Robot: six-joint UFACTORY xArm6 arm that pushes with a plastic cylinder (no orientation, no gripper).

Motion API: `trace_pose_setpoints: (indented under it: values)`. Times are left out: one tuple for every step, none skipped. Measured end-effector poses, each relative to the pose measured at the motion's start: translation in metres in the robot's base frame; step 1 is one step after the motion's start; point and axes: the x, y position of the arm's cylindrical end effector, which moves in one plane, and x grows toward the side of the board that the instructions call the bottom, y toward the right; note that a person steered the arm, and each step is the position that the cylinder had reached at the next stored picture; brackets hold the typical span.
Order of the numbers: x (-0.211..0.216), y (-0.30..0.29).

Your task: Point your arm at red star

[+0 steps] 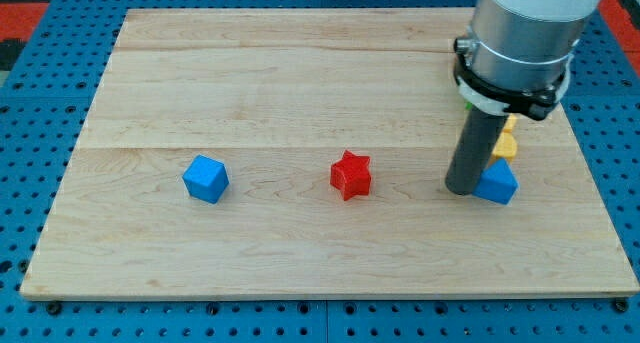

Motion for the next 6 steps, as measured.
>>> trace_pose_setpoints:
  values:
    - [0.016, 0.018]
    - [0.043, 0.02]
    - [0.078, -0.029]
    - [0.051, -0.152]
    - [-0.008, -0.164]
    - [-0.009, -0.176]
